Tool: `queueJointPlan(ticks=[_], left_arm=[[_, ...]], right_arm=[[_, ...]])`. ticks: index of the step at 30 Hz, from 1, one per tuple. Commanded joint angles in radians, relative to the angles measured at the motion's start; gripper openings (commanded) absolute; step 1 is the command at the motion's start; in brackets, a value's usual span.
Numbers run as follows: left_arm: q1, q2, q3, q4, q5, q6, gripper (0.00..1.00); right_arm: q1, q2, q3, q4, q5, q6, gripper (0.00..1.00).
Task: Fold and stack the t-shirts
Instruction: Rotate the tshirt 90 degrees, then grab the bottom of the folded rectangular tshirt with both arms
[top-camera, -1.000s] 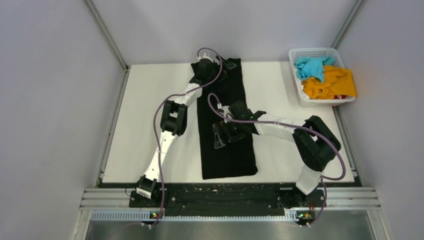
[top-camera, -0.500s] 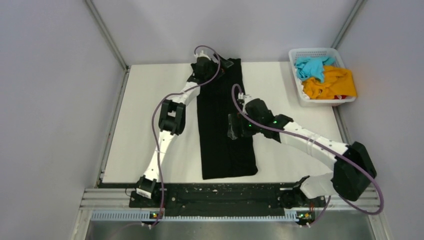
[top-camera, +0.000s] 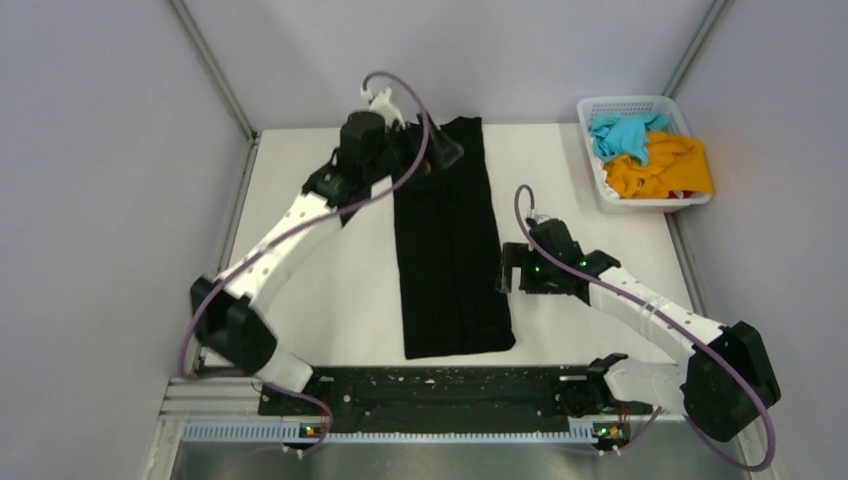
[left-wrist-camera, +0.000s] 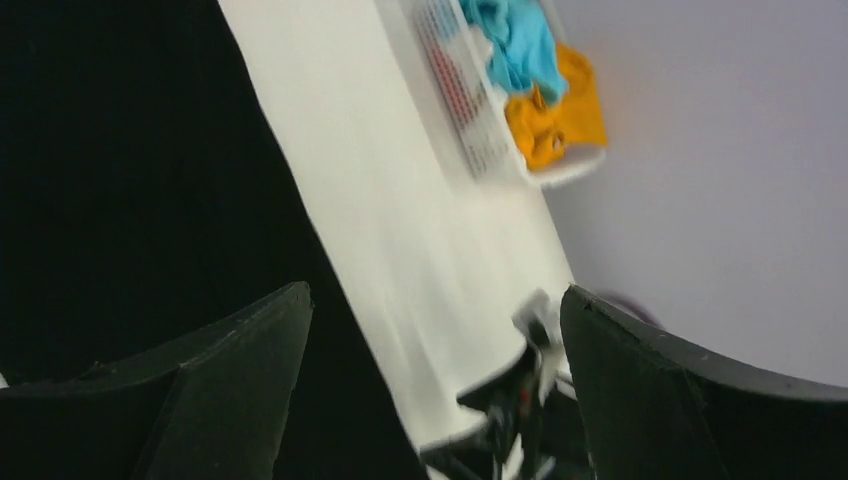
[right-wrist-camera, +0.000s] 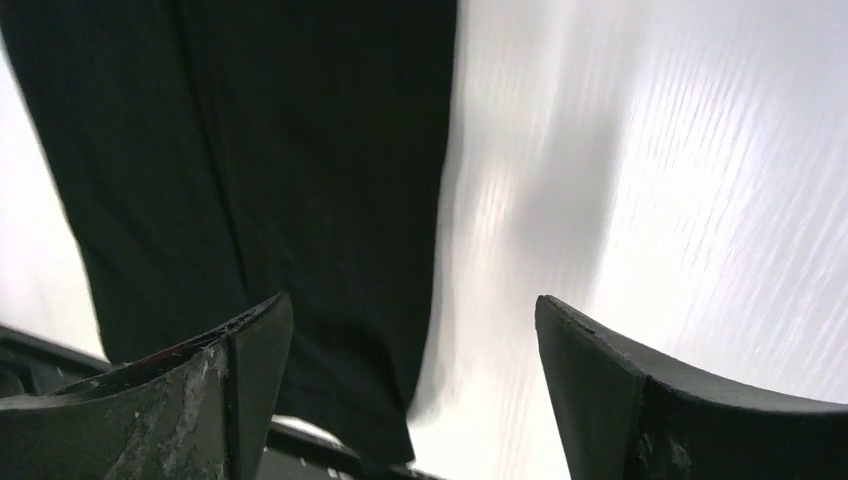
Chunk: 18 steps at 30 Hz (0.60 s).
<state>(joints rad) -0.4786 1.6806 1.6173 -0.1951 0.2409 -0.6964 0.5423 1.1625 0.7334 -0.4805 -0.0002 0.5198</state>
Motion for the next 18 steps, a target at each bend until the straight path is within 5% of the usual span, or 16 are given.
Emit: queueJointPlan(ticks=[1, 7, 18], left_arm=[[-0.126, -0.223, -0.439, -0.195, -0.161, 0.042, 0.99], [-0.204, -0.478, -0.836, -0.216, -0.041, -0.186, 0.98], [-0.299, -0.691, -1.159, -0.230, 0.041, -0.399, 0.89]], right_arm=[[-0.011, -0.063, -0.074, -0.067, -0.132, 0.012, 0.88], [-0.010, -0.111, -0.166, -0.003, -0.265, 0.006, 0.83], [-0.010, -0.106, -0.288, 0.031, -0.381, 0.088, 0.60]])
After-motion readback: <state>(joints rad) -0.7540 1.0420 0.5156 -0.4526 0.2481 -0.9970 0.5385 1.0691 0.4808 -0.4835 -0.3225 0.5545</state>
